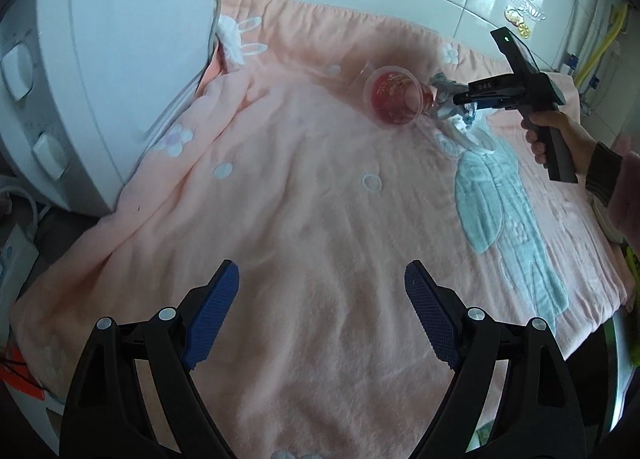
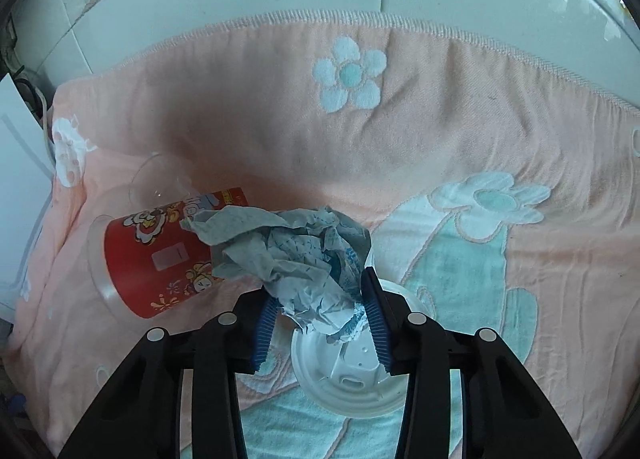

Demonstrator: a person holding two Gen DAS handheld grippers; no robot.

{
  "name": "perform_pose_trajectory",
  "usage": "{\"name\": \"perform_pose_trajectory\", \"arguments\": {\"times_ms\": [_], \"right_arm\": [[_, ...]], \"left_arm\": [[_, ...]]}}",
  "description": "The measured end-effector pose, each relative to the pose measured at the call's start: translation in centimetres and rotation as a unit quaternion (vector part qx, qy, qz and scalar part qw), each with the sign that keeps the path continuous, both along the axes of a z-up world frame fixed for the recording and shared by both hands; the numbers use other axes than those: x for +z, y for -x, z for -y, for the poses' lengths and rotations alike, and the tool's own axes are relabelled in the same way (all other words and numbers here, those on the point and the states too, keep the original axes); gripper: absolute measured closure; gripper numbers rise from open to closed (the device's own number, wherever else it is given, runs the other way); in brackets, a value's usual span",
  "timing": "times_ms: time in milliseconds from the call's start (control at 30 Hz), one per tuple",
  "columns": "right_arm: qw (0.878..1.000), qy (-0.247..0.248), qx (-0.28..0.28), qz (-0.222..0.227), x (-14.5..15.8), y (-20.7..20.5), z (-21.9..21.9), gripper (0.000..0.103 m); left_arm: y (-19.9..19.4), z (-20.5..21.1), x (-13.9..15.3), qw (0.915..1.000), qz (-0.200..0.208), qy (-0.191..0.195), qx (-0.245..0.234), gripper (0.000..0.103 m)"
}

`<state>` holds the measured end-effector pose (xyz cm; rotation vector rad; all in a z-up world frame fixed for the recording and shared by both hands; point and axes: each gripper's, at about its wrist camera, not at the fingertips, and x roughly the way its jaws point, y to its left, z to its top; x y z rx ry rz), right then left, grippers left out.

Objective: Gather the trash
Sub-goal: 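Close right tool on the crumpled grey paper and lift it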

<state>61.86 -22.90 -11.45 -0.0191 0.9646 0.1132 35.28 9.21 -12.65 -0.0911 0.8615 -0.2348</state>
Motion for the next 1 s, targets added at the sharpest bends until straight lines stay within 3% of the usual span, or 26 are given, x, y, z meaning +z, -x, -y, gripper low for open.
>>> {"name": "perform_pose_trajectory", "arguments": {"times_ms": [267, 500, 767, 1000], "right_arm": [[0.999, 0.0, 0.019, 0.036, 3.7, 5.9, 0.7, 0.067], [0.999, -0.007, 0.029, 0.042, 5.0, 11.9, 1.4, 0.068], [0.998, -0.03, 0.03, 0.043, 4.4, 17.8, 2.1, 0.068], [0.999, -0.034, 0.024, 0.032, 3.3, 20.3, 2.4, 0.068]], "left_arm": [[-7.3, 5.4, 2.3, 0.997, 0.037, 0.001, -0.068, 0.006], [-14.5, 9.1, 2.2, 0.9907, 0.032, 0.016, -0.131, 0.005], [-21.4, 10.3, 0.1, 0.9853, 0.002, 0.069, -0.156, 0.005], [-24.9, 10.6, -2.0, 0.9862, -0.01, 0.091, -0.138, 0.005]]}}
